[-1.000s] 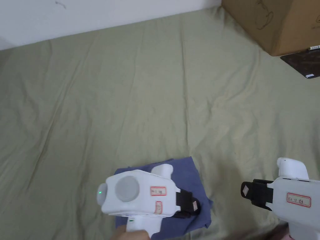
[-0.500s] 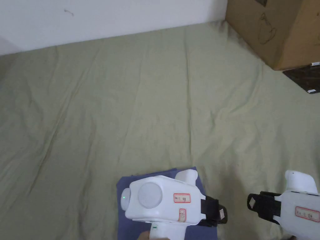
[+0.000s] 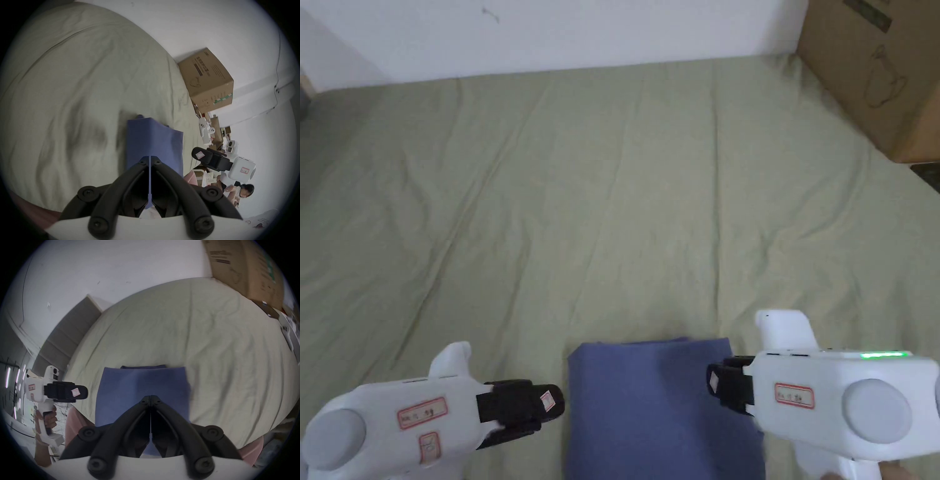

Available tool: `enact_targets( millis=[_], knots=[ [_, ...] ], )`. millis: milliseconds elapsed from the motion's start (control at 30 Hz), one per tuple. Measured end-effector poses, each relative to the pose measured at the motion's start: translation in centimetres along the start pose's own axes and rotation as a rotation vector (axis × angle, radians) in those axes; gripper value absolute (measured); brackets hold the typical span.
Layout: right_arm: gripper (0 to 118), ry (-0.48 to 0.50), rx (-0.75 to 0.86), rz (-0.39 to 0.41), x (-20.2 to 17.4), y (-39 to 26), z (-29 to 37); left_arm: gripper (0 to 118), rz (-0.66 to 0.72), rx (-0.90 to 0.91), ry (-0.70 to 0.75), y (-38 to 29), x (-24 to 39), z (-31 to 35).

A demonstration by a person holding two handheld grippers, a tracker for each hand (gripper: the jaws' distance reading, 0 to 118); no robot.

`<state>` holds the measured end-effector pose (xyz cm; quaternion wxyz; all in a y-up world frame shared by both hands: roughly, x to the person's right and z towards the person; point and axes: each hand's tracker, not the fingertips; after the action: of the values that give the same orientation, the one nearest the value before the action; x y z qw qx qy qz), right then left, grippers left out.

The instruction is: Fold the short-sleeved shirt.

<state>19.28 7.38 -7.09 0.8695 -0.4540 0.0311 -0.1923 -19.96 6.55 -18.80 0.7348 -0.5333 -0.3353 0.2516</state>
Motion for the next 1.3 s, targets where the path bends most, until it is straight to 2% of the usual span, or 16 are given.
enact_targets(
  millis=[133,167,200,233,267,300,333,600,633,667,700,733,800,867,1067,1300],
  knots=[
    [1,-0.131,-0.135,0.074,-1.1,-0.7,-4.4,3,0.112,0.032,-0.061,-0.8,-2.0,-0.2],
    [1,-0.138,-0.144,0.076,-1.0,-1.0,-5.0,10,0.119,0.024,-0.075,-0.9,-2.3,-0.4],
    [1,-0.121,-0.137,0.056,-0.7,-1.2,-5.5,29,0.137,0.007,-0.086,-1.0,-2.5,-0.7],
    [0,-0.118,-0.129,0.049,-0.5,-1.2,-5.4,68,0.141,-0.018,-0.098,-1.0,-2.7,-1.1],
    [1,-0.117,-0.126,0.043,-0.3,-0.9,-5.2,93,0.14,-0.052,-0.102,-0.9,-3.1,-1.8],
    [1,-0.11,-0.128,0.034,-0.1,-0.6,-5.1,106,0.135,-0.057,-0.099,-0.9,-3.0,-2.2],
    [1,-0.106,-0.128,0.029,-0.1,-0.6,-5.0,109,0.13,-0.063,-0.101,-0.8,-3.0,-2.7],
    [0,-0.121,-0.142,0.048,-0.4,-0.6,-5.0,107,0.161,-0.17,-0.207,-0.4,-2.9,-8.0],
    [0,-0.122,-0.143,0.049,-0.4,-0.6,-5.0,92,0.12,-0.179,-0.214,-0.4,-2.5,-8.2],
    [1,-0.122,-0.145,0.046,-0.4,-0.6,-5.0,55,0.088,-0.172,-0.203,-0.3,-2.8,-8.4],
    [0,-0.123,-0.146,0.039,-0.4,-0.6,-5.0,26,0.04,-0.185,-0.16,-0.1,-2.8,-8.4],
    [1,-0.124,-0.146,0.034,-0.8,-0.5,-4.8,26,0.029,-0.205,-0.039,0.0,-2.9,-8.8],
    [1,-0.108,-0.14,0.006,-1.3,-0.4,-4.6,26,0.118,-0.22,-0.167,0.1,-3.6,-9.2],
    [1,-0.114,-0.133,0.023,-1.9,0.0,-4.3,26,0.147,-0.219,-0.175,0.4,-3.4,-8.4],
    [1,-0.084,-0.075,0.035,-3.6,1.4,-2.2,26,-0.049,-0.18,-0.092,3.6,-3.3,-2.9],
    [0,-0.074,-0.019,0.024,-5.3,2.7,-1.0,26,-0.138,-0.14,0.362,11.6,-10.5,7.5]
  ],
)
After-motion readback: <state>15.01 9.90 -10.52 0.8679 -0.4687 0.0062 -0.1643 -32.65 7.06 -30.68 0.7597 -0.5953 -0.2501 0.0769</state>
